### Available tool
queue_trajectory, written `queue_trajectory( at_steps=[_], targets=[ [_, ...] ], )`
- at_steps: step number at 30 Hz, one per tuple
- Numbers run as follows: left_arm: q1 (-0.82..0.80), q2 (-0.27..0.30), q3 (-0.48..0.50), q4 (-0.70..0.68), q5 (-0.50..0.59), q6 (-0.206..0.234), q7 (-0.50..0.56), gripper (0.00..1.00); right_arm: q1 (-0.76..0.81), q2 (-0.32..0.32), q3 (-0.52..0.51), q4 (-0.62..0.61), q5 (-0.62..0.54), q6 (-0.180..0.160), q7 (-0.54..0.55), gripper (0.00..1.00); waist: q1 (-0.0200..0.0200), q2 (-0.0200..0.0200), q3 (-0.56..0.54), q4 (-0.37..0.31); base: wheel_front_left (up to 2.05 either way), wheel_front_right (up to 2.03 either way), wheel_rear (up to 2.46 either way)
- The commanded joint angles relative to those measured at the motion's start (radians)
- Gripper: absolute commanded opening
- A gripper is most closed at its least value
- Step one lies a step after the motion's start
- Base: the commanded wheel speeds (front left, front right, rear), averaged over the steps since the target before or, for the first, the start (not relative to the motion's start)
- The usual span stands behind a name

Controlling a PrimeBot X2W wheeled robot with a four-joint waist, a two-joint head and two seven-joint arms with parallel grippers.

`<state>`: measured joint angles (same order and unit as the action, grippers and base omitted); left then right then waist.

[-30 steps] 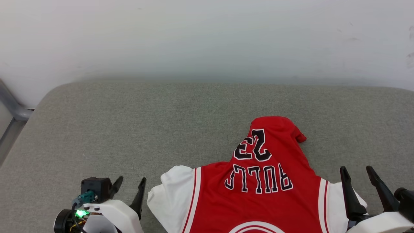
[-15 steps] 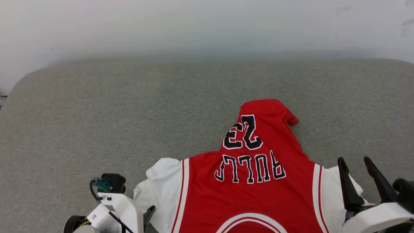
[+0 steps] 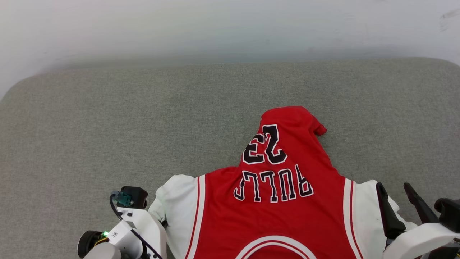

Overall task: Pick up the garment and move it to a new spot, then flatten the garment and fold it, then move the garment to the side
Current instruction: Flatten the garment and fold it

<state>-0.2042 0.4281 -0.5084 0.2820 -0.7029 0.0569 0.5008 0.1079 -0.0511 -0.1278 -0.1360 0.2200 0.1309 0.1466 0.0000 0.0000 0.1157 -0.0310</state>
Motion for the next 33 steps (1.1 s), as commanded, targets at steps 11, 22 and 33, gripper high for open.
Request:
queue_trajectory(
  at_steps=[11,22,33],
  targets=[
    [0.051,-0.003,0.053,-0.144,0.056,0.091,-0.179,0.0,0.052,-0.095,-0.146,0.121,0.054,0.0,0.411,1.0,0.0,0.0,-0.028,0.033,0.0,0.0,0.0],
    [0.068,0.016,0.043,-0.287,0.083,0.119,-0.182,0.0,-0.037,-0.155,-0.105,0.211,0.083,-0.001,0.567,1.0,0.0,0.0,-0.001,0.059,0.0,0.0,0.0],
    [0.055,0.012,0.034,-0.319,0.087,0.114,-0.197,0.0,-0.08,-0.167,-0.006,0.391,0.159,0.001,0.652,0.0,0.0,0.0,0.023,0.085,0.0,0.0,0.0]
  ],
)
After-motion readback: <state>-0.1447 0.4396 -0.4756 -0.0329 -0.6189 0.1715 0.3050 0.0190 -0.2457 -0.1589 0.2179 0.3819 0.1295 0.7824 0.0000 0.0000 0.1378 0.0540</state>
